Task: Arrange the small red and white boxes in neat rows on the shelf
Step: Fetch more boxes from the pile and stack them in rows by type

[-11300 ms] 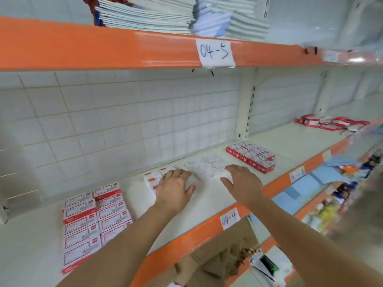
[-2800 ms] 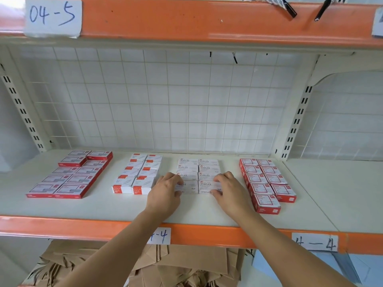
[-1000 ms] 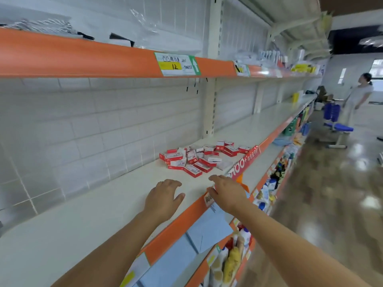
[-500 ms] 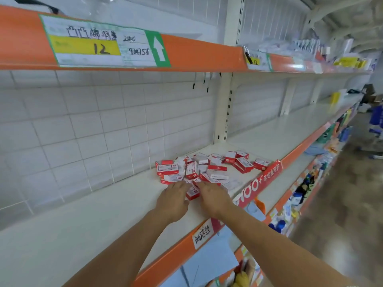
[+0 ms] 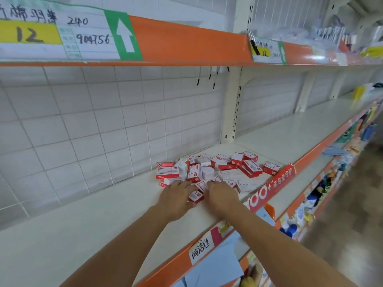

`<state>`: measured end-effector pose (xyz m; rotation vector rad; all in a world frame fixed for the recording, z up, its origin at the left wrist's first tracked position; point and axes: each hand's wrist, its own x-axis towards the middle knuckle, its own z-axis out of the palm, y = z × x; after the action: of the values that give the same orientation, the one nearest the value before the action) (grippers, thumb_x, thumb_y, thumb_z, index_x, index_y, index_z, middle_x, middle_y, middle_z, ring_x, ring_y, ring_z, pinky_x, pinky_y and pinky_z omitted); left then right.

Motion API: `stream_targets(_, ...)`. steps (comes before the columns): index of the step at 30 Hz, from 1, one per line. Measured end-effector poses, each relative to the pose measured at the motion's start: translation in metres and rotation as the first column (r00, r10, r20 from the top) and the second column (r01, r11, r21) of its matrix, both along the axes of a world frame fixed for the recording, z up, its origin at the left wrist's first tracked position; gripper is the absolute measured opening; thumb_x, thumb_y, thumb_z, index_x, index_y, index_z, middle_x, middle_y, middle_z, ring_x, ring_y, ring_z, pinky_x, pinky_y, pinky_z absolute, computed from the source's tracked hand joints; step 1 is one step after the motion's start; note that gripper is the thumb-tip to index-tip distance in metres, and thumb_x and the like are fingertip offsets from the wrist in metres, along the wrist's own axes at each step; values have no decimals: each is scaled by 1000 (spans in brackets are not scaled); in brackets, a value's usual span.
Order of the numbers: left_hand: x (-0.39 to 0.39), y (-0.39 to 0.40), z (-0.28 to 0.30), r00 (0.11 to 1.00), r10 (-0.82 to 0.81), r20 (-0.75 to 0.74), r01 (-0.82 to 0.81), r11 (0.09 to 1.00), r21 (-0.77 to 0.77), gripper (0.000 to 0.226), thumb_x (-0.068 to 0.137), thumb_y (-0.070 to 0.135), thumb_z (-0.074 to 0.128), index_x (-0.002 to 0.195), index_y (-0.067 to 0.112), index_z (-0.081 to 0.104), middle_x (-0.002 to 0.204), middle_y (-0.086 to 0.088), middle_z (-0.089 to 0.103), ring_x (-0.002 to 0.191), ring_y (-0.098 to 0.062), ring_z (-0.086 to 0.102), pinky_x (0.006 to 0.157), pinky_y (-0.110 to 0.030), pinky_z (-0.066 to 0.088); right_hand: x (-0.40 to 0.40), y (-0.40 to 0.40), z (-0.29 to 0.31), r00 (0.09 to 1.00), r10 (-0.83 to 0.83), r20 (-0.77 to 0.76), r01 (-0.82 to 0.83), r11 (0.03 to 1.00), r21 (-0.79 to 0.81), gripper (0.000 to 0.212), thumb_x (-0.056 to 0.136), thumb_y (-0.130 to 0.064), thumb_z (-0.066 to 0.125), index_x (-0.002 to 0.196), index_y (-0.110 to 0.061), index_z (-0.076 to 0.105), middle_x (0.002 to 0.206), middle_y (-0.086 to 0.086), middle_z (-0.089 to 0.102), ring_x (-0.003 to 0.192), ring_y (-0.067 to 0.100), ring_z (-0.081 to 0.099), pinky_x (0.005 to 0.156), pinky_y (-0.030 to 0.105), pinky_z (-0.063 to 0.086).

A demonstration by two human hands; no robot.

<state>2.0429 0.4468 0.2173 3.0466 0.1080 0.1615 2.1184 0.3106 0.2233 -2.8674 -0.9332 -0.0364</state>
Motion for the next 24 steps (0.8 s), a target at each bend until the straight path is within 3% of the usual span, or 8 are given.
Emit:
stream_targets(3, -3, 0, 0, 996, 23, 87, -23, 1000, -2, 52, 88, 50, 55, 133, 26, 45, 139, 6, 45, 128, -17, 36, 103, -31, 28, 2, 2, 0, 999, 30, 12, -30, 999, 34, 33, 98, -27, 37, 121, -7, 50, 118, 12, 57, 110, 29, 53, 87, 38, 44)
stream_targets(8, -17, -1, -3, 993, 78, 89, -78, 997, -6, 49, 87, 54, 54, 124, 23, 49, 126, 1, 53, 113, -18, 45, 87, -27, 36, -3, 10, -3, 997, 79, -19, -78, 996, 33, 40, 92, -12, 46, 132, -11, 44, 123, 11, 54, 115, 27, 49, 90, 38, 45)
stream_targets(14, -37, 8, -6, 993, 118, 21, -116, 990, -79, 52, 92, 43, 53, 139, 25, 41, 139, 0, 44, 124, -18, 42, 95, -31, 41, -14, 10, -4, 997, 75, -15, -74, 994, 76, 42, 94, -24, 51, 134, -15, 43, 126, 8, 53, 117, 26, 49, 89, 38, 46)
stream_targets(18, -54, 17, -6, 982, 182, 44, -177, 980, -91, 50, 92, 41, 54, 138, 25, 42, 133, 1, 49, 119, -16, 45, 90, -29, 43, -29, 12, -3, 992, 125, -26, -121, 986, 113, 47, 94, -13, 44, 139, -18, 38, 129, 8, 52, 114, 26, 51, 86, 37, 47)
stream_targets(24, -94, 36, 0, 952, 299, 64, -284, 942, -177, 45, 93, 36, 54, 136, 25, 46, 129, 1, 52, 116, -18, 50, 89, -30, 43, -54, 28, 2, 960, 279, -3, -274, 946, 170, 51, 94, -5, 41, 142, -24, 40, 137, 6, 50, 121, 26, 48, 95, 39, 46)
